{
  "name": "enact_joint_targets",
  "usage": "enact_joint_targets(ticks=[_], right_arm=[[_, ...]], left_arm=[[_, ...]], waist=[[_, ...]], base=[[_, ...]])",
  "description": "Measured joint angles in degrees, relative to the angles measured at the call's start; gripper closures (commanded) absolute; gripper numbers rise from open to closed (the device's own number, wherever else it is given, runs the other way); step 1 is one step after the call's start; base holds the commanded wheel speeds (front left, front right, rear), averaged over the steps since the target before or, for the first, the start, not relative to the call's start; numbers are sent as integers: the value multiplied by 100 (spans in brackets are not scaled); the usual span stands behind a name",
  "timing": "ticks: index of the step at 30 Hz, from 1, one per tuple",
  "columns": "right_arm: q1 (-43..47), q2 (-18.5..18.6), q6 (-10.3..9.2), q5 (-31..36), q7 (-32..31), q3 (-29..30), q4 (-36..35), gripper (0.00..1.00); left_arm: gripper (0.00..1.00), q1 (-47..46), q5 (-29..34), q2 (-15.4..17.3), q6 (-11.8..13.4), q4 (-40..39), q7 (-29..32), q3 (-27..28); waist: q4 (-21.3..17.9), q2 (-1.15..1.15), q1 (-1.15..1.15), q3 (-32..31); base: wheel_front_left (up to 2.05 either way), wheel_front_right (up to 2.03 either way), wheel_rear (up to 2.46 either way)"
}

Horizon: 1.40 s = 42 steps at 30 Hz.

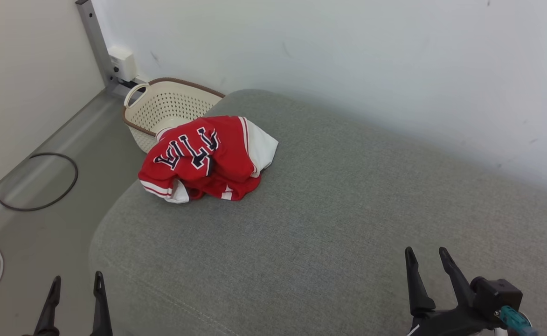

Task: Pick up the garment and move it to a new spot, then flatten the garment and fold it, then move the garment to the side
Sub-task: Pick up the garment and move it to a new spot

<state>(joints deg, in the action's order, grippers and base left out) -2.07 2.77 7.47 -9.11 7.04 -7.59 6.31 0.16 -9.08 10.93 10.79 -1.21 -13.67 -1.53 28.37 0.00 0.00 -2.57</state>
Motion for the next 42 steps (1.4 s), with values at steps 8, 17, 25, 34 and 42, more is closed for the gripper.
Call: enact_joint_targets(ticks=[8, 17, 25, 34, 42], right_arm=[[-108, 2, -1, 1, 7, -76, 87, 0], [-129, 3, -1, 21, 11, -67, 46, 0], [-441, -2, 0, 59, 5, -316, -40, 0], [-836, 0, 0, 92, 140, -524, -54, 0], [-1134, 1, 0, 56, 319, -576, 78, 0]], left_arm=[[0, 58, -49, -21, 86, -75, -29, 12], [0, -286, -327, -26, -115, 4, -59, 22], [0, -1147, -605, 255, -326, 188, -85, 289], [0, -2131, -1022, 677, -634, 782, 174, 564], [0, -2924, -1191, 1112, -778, 1456, 408, 744]], waist=[[90, 0, 1, 96], [52, 0, 1, 136], [-322, 0, 0, 311], [-1080, 0, 1, 728], [-1760, 1, 1, 1164]], base=[[0, 0, 0], [0, 0, 0], [0, 0, 0], [0, 0, 0], [0, 0, 0]])
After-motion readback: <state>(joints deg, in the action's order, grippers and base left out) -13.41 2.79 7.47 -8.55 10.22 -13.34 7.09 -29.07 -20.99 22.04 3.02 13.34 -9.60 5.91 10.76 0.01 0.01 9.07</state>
